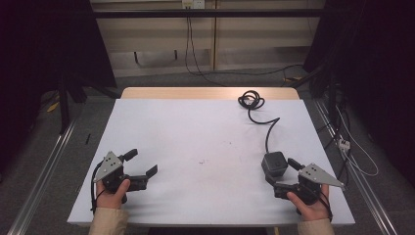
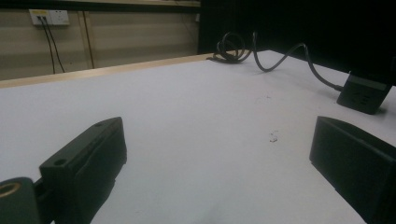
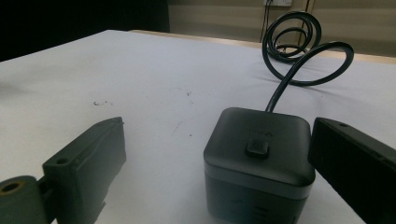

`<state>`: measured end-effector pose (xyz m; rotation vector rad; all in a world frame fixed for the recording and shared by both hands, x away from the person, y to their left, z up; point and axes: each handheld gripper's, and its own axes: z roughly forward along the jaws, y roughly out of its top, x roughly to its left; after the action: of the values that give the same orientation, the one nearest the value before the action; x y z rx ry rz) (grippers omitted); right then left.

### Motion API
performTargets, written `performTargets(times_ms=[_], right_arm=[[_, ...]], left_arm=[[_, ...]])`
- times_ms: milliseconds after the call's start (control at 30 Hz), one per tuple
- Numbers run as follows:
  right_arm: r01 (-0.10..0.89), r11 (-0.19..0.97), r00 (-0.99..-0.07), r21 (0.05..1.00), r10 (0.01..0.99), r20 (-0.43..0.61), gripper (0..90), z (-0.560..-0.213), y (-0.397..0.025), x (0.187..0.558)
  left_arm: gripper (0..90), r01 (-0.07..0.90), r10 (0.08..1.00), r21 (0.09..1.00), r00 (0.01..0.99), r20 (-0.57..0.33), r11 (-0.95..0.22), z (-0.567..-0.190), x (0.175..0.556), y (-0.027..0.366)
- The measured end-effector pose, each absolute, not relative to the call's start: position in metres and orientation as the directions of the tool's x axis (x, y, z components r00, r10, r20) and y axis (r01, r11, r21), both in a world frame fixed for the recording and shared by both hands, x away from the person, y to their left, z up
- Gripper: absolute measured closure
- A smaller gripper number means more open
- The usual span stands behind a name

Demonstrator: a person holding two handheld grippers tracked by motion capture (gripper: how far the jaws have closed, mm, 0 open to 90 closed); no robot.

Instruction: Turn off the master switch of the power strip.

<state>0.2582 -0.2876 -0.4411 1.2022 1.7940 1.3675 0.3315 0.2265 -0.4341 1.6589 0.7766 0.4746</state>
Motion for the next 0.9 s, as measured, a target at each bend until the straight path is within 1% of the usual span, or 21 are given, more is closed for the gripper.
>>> performTargets(times_ms=[900], right_arm=[[0.290, 0.075, -0.419, 0.954, 0.906, 0.057, 4.5, -0.4432, -0.2974, 0.2544]], left_arm=[[3.5, 0.238, 0.712, 0.967, 0.694, -0.102, -0.093, -0.4345, 0.3315, 0.2282]])
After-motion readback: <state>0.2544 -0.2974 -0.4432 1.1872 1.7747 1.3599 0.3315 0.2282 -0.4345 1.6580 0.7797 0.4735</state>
